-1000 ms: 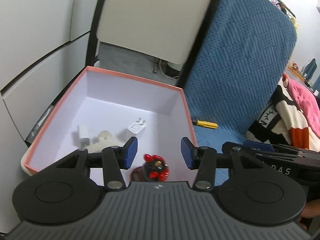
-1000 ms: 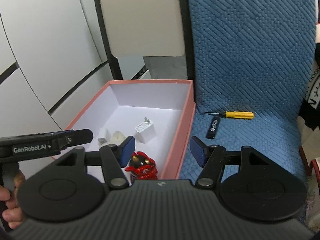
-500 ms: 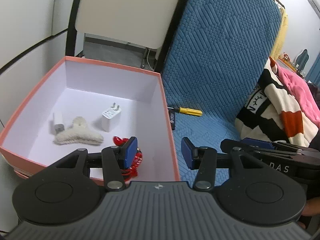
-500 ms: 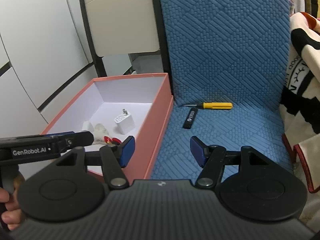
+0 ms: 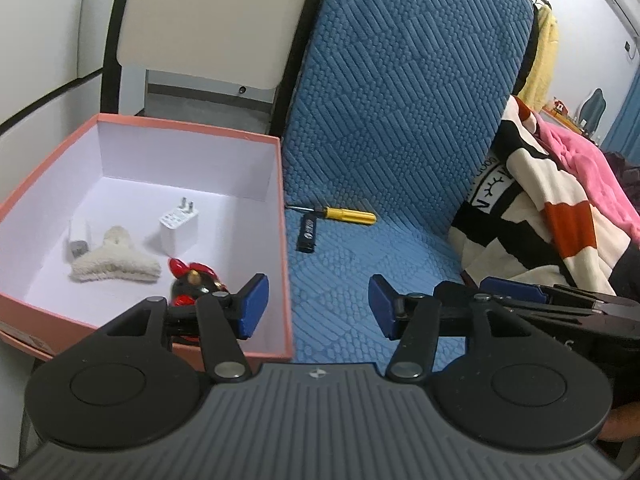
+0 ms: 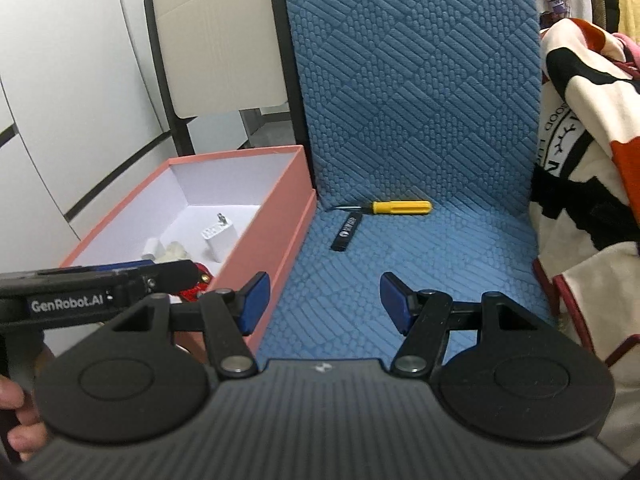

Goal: Organize rigid objects
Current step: 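Withdraw both tools from the box toward the screwdriver and USB stick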

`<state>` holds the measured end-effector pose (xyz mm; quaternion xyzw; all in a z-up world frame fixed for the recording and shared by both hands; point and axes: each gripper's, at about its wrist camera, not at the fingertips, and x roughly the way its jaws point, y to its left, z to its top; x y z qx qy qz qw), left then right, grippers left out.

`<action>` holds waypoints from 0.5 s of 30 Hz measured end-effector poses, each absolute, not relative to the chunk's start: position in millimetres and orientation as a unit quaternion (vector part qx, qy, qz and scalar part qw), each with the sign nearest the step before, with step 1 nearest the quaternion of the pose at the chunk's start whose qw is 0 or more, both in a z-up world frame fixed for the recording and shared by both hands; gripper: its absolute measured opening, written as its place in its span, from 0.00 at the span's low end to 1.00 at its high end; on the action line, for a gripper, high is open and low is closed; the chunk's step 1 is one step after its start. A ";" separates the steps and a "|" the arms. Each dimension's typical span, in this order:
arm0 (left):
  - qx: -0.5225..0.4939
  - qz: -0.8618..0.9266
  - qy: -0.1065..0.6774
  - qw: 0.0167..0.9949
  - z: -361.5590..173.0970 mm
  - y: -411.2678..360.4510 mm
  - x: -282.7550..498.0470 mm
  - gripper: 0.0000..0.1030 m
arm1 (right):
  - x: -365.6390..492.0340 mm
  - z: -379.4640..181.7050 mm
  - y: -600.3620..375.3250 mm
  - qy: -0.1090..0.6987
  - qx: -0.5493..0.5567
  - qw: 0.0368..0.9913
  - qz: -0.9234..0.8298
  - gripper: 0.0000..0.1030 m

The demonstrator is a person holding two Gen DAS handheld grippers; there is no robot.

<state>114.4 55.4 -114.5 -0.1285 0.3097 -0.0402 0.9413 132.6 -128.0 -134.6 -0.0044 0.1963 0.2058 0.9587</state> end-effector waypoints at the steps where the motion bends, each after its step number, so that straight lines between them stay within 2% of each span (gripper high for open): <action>1: -0.129 -0.042 0.309 0.941 -116.1 51.5 114.0 0.60 | 131.6 -136.4 -131.6 0.194 -0.008 0.960 0.204 0.62; 15: -0.124 -0.033 0.319 0.939 -141.1 -1.2 125.9 0.60 | 129.4 -163.0 -174.2 0.179 -0.015 0.967 0.182 0.62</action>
